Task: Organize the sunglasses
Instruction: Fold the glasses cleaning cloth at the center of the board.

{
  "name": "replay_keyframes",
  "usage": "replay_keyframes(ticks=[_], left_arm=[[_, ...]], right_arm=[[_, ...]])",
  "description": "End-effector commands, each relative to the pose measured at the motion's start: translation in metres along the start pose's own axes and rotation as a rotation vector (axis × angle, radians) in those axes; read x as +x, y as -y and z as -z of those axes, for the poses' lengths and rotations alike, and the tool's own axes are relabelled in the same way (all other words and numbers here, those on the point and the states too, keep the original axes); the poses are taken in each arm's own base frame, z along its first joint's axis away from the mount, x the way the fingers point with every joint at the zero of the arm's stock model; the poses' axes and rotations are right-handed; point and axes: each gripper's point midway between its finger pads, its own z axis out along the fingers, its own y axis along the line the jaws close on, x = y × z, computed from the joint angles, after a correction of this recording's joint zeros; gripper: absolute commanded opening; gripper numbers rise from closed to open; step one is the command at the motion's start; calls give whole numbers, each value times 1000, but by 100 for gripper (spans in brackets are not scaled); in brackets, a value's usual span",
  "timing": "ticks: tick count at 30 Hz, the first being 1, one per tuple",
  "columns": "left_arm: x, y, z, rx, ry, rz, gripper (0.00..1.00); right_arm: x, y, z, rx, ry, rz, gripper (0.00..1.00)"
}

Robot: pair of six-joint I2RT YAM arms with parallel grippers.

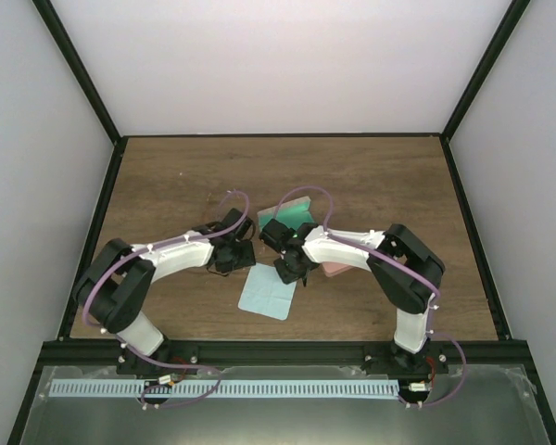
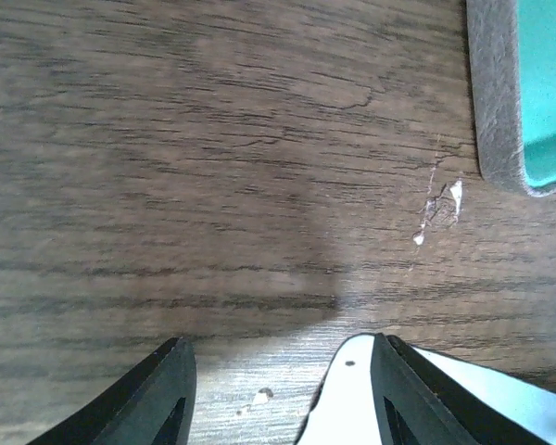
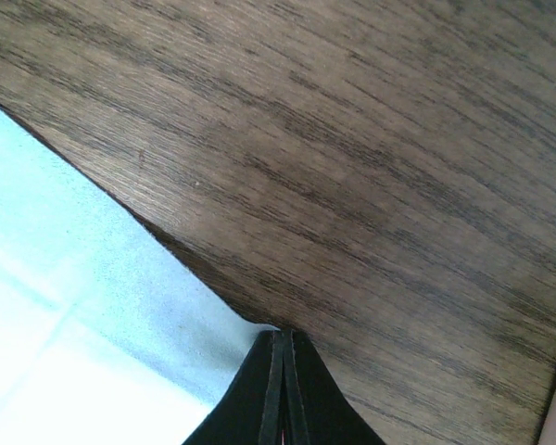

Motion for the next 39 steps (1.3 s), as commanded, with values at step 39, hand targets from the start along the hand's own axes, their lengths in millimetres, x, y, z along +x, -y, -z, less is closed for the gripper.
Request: replay_keyframes(ticks=[39], left_arm=[[35, 18, -21, -29, -156, -77, 32]], right_arm=[[2, 4, 2, -22, 9, -34, 1]])
